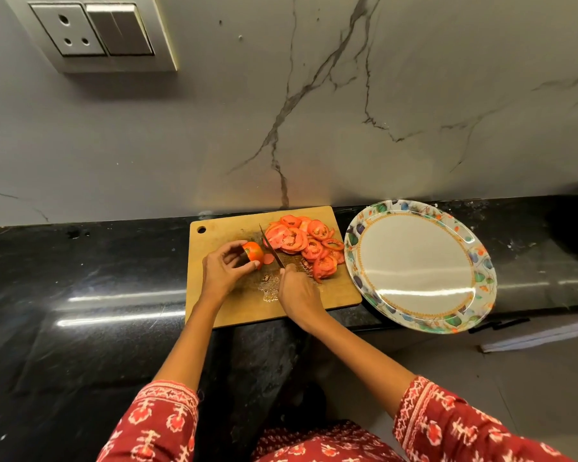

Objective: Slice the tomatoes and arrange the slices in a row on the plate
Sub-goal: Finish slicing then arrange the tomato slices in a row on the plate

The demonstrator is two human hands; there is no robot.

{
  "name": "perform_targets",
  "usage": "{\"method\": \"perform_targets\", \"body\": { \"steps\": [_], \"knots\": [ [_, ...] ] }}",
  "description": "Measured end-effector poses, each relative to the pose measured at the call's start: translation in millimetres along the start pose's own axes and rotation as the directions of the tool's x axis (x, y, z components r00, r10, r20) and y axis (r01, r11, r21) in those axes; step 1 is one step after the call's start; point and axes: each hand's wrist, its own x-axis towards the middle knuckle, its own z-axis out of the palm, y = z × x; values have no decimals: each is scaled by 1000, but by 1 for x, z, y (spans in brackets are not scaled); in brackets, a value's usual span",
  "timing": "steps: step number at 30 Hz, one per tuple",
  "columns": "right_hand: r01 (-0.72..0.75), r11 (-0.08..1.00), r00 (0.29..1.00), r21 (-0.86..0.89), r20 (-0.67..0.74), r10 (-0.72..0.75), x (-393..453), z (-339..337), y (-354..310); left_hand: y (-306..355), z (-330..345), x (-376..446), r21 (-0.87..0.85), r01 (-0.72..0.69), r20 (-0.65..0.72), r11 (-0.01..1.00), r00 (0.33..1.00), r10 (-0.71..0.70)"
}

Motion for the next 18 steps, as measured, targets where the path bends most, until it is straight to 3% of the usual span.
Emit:
{"method": "perform_targets", "body": {
  "steps": [18],
  "knots": [
    [28, 996, 999, -80, 37, -25, 6, -10, -26, 0, 2, -1, 103, -52, 18, 993, 999, 51]
  ]
}}
